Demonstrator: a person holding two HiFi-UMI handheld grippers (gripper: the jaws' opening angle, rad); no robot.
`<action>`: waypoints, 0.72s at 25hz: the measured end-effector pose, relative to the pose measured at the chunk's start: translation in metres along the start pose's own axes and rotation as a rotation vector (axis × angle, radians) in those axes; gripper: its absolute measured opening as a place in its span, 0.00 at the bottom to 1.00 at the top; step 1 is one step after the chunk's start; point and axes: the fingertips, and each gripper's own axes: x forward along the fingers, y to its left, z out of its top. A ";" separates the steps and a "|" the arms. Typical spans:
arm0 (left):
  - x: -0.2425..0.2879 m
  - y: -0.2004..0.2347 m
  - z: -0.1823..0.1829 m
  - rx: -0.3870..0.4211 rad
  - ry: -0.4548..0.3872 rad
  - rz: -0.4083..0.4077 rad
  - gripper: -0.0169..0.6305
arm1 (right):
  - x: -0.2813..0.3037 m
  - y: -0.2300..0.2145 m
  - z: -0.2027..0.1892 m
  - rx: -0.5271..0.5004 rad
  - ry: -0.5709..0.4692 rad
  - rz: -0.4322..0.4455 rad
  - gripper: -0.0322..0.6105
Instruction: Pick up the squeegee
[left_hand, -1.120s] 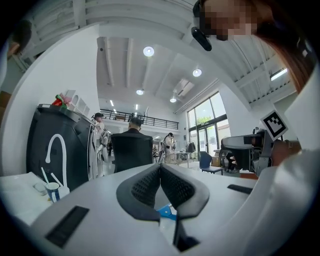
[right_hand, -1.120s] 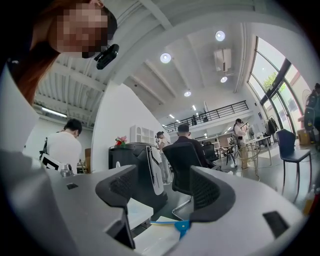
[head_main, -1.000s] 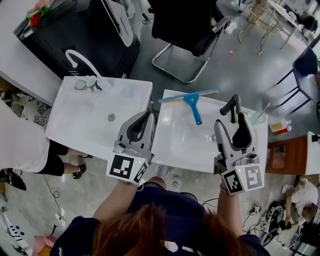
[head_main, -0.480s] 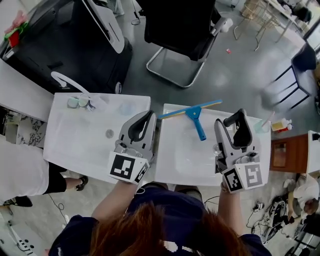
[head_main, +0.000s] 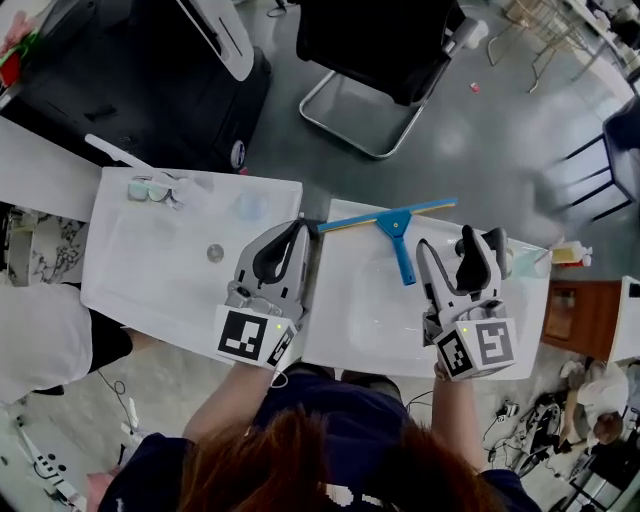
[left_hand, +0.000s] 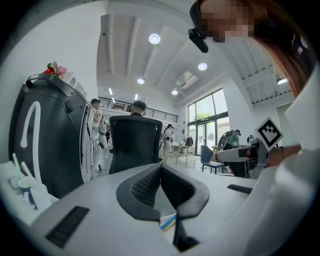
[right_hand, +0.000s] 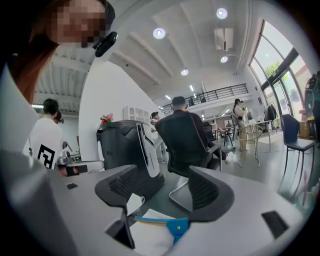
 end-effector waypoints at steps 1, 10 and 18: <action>0.000 0.000 -0.008 0.009 0.024 -0.002 0.06 | 0.006 -0.002 -0.013 0.005 0.033 0.006 0.57; 0.007 0.005 -0.046 -0.001 0.103 0.022 0.06 | 0.043 -0.027 -0.148 0.032 0.372 0.028 0.57; 0.005 0.003 -0.069 -0.008 0.144 0.022 0.06 | 0.058 -0.047 -0.240 0.026 0.579 -0.004 0.53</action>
